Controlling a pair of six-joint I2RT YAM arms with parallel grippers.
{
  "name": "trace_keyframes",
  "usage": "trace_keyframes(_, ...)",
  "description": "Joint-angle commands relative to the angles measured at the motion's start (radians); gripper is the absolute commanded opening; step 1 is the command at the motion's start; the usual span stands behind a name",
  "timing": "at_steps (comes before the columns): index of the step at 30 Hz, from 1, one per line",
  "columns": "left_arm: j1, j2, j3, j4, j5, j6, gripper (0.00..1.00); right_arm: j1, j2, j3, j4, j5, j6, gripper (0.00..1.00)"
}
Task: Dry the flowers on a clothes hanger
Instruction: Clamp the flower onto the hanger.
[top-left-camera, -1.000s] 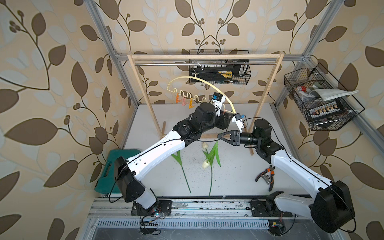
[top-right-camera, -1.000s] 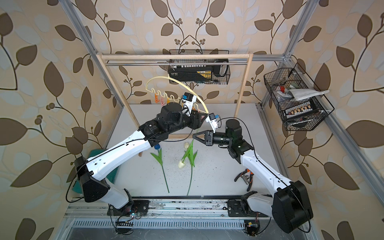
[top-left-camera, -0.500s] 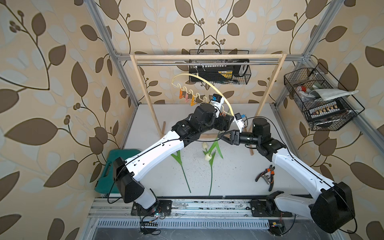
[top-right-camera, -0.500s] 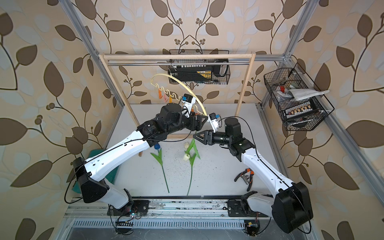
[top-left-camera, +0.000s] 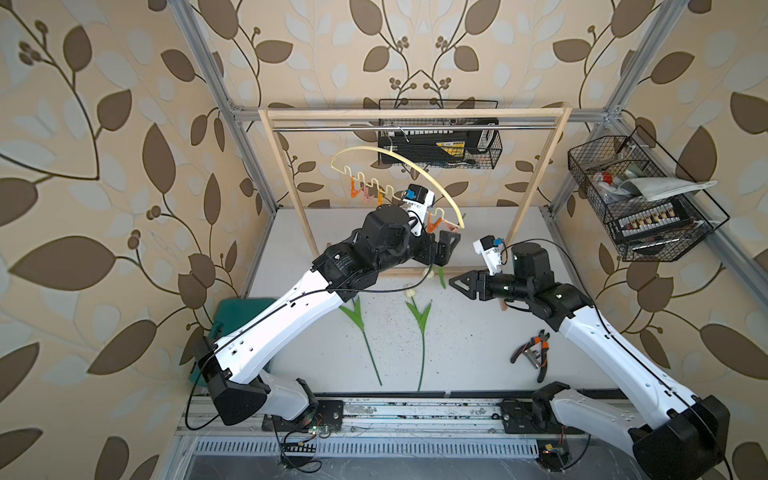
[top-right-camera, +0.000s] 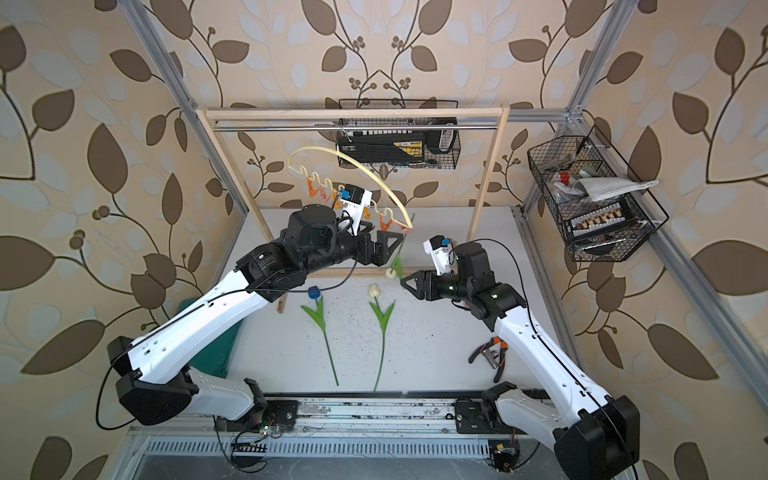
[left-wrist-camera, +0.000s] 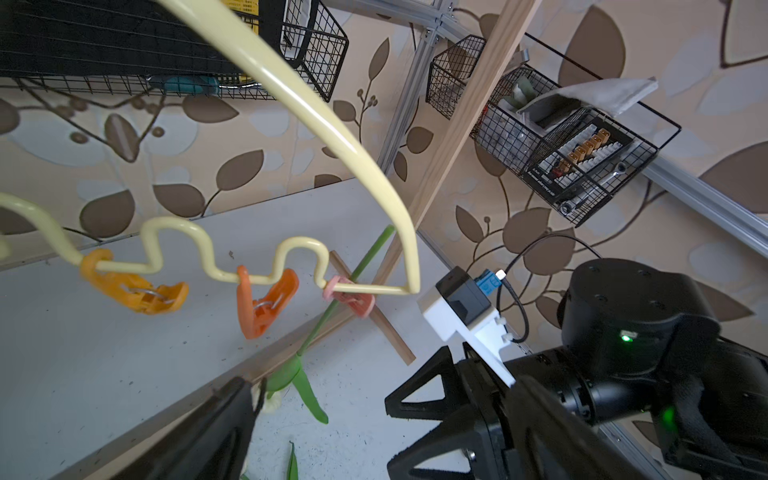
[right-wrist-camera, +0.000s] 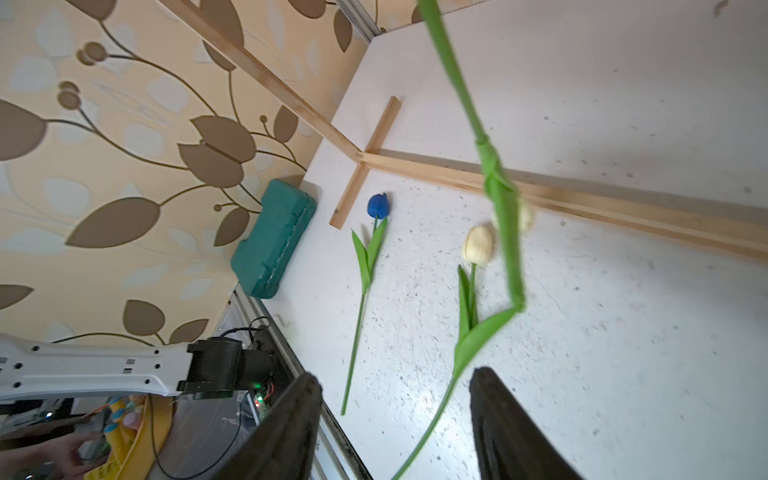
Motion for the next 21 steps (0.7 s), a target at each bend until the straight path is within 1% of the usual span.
trace_keyframes(1,0.017,-0.066,-0.002,-0.053,0.009,-0.035,0.99,0.011,-0.072,-0.051,-0.163,0.138,-0.042,0.58)
trace_keyframes(5,0.043,-0.160,-0.105,-0.063,-0.037,-0.087,0.99,0.065,-0.194,-0.151,-0.201,0.249,0.008,0.55)
trace_keyframes(9,0.095,-0.228,-0.179,-0.083,-0.043,-0.120,0.99,0.135,-0.274,-0.230,-0.192,0.292,0.069,0.46)
trace_keyframes(11,0.116,-0.247,-0.204,-0.101,-0.044,-0.132,0.99,0.205,-0.278,-0.259,-0.182,0.337,0.096,0.43)
trace_keyframes(15,0.158,-0.290,-0.272,-0.104,-0.049,-0.159,0.99,0.423,-0.281,-0.336,-0.101,0.503,0.183,0.41)
trace_keyframes(19,0.227,-0.313,-0.339,-0.079,0.004,-0.190,0.99,0.624,-0.248,-0.365,-0.026,0.672,0.252,0.39)
trace_keyframes(21,0.243,-0.304,-0.350,-0.066,0.028,-0.195,0.99,0.684,-0.197,-0.367,0.027,0.690,0.264,0.39)
